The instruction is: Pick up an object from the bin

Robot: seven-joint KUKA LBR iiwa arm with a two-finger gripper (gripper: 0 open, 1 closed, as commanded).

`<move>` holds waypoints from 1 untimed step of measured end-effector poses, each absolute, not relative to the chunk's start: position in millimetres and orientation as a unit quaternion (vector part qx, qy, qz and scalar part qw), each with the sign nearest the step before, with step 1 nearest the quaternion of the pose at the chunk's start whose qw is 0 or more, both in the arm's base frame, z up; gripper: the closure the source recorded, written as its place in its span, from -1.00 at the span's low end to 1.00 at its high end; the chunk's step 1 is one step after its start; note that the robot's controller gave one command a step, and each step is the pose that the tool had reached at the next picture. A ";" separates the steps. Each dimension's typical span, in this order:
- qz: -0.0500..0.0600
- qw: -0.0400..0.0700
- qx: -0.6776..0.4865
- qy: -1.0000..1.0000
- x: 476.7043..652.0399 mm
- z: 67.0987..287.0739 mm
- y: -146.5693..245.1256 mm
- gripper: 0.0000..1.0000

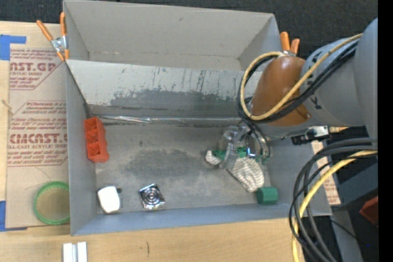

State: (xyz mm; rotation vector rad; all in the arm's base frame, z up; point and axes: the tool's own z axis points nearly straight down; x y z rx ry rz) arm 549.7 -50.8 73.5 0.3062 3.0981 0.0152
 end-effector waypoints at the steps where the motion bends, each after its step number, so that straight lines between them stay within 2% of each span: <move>1: 0.005 0.012 0.117 0.993 539.6 90.9 -55.5 1.00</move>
Offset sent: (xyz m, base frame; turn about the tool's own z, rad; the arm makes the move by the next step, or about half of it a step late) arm -0.0001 0.0045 0.0375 0.0390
